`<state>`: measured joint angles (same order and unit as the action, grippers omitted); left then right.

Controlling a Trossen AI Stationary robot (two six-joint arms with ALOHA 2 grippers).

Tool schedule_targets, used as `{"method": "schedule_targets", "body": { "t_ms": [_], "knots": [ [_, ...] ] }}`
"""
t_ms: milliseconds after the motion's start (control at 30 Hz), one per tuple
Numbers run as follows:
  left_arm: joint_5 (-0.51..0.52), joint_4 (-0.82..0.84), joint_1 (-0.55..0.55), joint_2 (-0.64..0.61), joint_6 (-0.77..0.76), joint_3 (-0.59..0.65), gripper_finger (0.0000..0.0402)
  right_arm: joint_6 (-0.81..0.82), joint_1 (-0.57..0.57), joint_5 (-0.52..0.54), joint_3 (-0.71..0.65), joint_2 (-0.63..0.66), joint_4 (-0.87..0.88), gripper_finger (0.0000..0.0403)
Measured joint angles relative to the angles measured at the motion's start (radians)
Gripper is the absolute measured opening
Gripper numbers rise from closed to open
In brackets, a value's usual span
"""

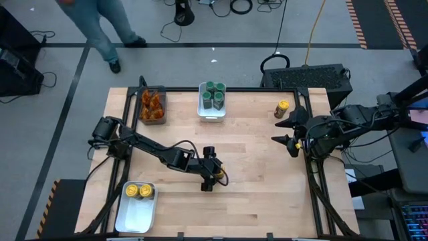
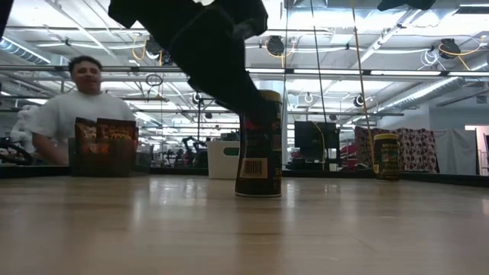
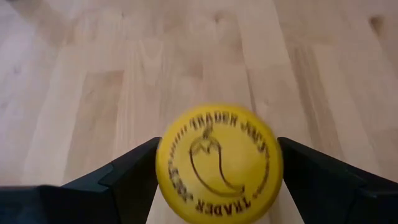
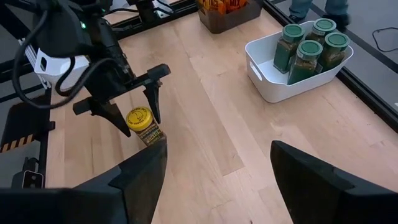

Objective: Sort spices by type
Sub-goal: Put the bottom yellow seasoning bottle into the bottom white bin

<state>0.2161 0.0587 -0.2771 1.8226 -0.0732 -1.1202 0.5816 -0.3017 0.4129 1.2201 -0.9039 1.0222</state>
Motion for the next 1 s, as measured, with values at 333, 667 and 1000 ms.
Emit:
{"method": "schedule_targets", "body": {
  "t_ms": [333, 667, 1000],
  "knots": [
    [-0.001, -0.001, 0.000, -0.001, 0.000, 0.000, 0.0315, -0.011, 0.000, 0.000, 0.000, 0.000, 0.000, 0.0267],
    [-0.001, 0.000, 0.000, -0.001, 0.001, 0.000, 0.0268, -0.018, 0.000, 0.001, 0.000, 0.000, 0.000, 0.0267],
    [-0.026, -0.037, 0.000, -0.015, -0.001, 0.001, 0.0243, -0.018, 0.000, 0.001, 0.000, 0.000, 0.000, 0.0267]
  ]
}}
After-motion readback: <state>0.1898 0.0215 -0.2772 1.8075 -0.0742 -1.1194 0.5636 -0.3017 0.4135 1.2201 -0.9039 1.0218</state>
